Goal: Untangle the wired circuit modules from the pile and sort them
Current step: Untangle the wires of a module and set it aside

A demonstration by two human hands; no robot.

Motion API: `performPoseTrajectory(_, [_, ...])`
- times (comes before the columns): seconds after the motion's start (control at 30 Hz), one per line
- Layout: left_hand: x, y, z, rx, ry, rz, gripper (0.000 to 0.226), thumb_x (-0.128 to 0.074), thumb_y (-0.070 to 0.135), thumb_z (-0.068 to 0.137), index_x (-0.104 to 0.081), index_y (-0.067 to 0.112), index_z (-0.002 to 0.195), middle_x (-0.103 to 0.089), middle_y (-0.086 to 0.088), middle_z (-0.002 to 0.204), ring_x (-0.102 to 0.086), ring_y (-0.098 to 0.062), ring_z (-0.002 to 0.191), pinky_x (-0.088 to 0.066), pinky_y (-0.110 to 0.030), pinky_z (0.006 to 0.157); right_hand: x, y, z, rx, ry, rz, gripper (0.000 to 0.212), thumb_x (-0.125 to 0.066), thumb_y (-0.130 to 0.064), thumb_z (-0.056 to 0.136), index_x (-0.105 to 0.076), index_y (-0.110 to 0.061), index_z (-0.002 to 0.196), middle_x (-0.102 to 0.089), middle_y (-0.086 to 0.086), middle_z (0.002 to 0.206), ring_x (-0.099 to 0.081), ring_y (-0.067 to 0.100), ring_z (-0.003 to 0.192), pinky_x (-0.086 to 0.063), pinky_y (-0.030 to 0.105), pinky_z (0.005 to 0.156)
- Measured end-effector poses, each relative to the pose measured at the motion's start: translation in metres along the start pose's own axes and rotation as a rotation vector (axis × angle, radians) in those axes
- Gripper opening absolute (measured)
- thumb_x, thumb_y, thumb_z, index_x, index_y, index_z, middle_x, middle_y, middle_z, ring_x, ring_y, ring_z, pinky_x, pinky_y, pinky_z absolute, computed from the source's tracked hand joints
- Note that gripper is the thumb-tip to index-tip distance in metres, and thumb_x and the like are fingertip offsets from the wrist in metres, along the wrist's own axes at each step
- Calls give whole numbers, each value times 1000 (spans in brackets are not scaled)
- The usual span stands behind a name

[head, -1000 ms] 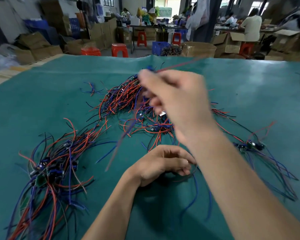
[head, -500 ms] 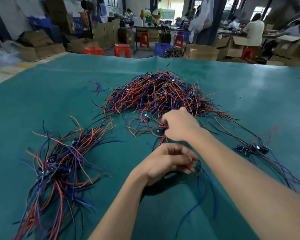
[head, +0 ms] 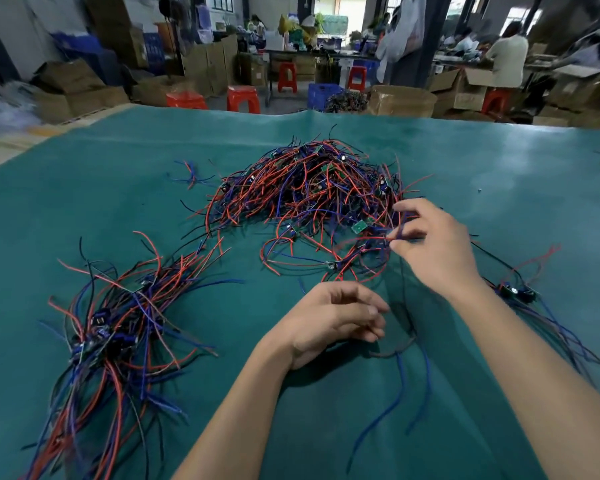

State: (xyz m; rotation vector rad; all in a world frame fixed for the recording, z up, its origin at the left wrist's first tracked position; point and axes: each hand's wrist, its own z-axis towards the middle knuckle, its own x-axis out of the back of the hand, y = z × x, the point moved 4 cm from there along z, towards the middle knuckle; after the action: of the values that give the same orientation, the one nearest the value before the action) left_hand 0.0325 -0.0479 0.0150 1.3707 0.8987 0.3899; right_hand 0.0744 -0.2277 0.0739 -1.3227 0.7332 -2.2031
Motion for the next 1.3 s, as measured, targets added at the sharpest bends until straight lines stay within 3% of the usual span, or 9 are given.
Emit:
performPoseTrajectory(0.1, [0,0,0,1,2,-6,14,-54,-8,94,-63,-2,103,-65,-14,80,-65,-21,72,-55,-23,70,12,8,-10,-60,68,165,58,-80,4,77,-62,-31,120,-77,-11,81,-74,14,87,-55,43,98])
performPoseTrajectory(0.3, [1,1,0,-1,5,-24,17,-59,-5,92,-63,-2,108,-66,-15,86,-67,-21,76,-55,-24,71,39,14,-30,-161,218,734,50,-75,11,80,-65,-28,110,-76,-3,76,-71,10,76,-56,21,75])
performPoseTrajectory(0.47, [3,1,0,-12,67,-76,35,-67,6,80,-60,1,114,-69,-15,95,-68,-21,77,-53,-22,65,37,17,-47,-302,176,1215,35,-61,11,89,-67,-19,104,-71,-1,78,-69,15,77,-61,30,75])
performPoseTrajectory(0.57, [6,0,2,-14,82,-66,34,-65,7,89,-58,1,121,-70,-15,104,-68,-22,79,-52,-22,64,25,17,-54,-395,106,1345,29,-57,10,89,-70,-16,91,-70,-1,77,-70,15,75,-61,29,70])
performPoseTrajectory(0.7, [4,1,0,-46,83,-34,35,-67,18,92,-63,12,126,-71,-12,104,-66,-20,76,-46,-21,61,7,4,-64,-327,52,1259,17,-69,6,76,-70,-9,86,-68,5,78,-70,18,75,-62,31,71])
performPoseTrajectory(0.8, [2,3,1,-101,133,-67,23,-65,20,89,-70,21,111,-71,-8,93,-65,-18,68,-43,-22,58,-16,-9,-75,-321,-19,1162,18,-69,11,83,-69,-7,85,-71,8,79,-71,20,70,-60,26,66])
performPoseTrajectory(1.03, [12,4,0,-133,232,-107,18,-70,23,83,-74,19,100,-71,-1,86,-62,-12,69,-44,-21,61,-27,-17,-82,-382,-113,1124,23,-72,8,84,-78,-14,79,-76,11,85,-74,20,73,-57,24,56])
performPoseTrajectory(1.17, [17,6,1,-136,287,-176,45,-73,25,77,-69,11,119,-68,-6,98,-59,-18,81,-41,-30,73,-30,-22,-85,-269,-215,969,23,-71,7,88,-78,-13,97,-79,8,92,-73,21,71,-58,26,58])
performPoseTrajectory(1.3, [25,11,-1,-188,310,-257,28,-74,24,74,-75,21,102,-64,-2,88,-56,-13,77,-38,-27,69,-30,-24,-86,-133,-449,789,47,-66,10,91,-69,-16,130,-76,-5,120,-76,19,87,-59,27,69])
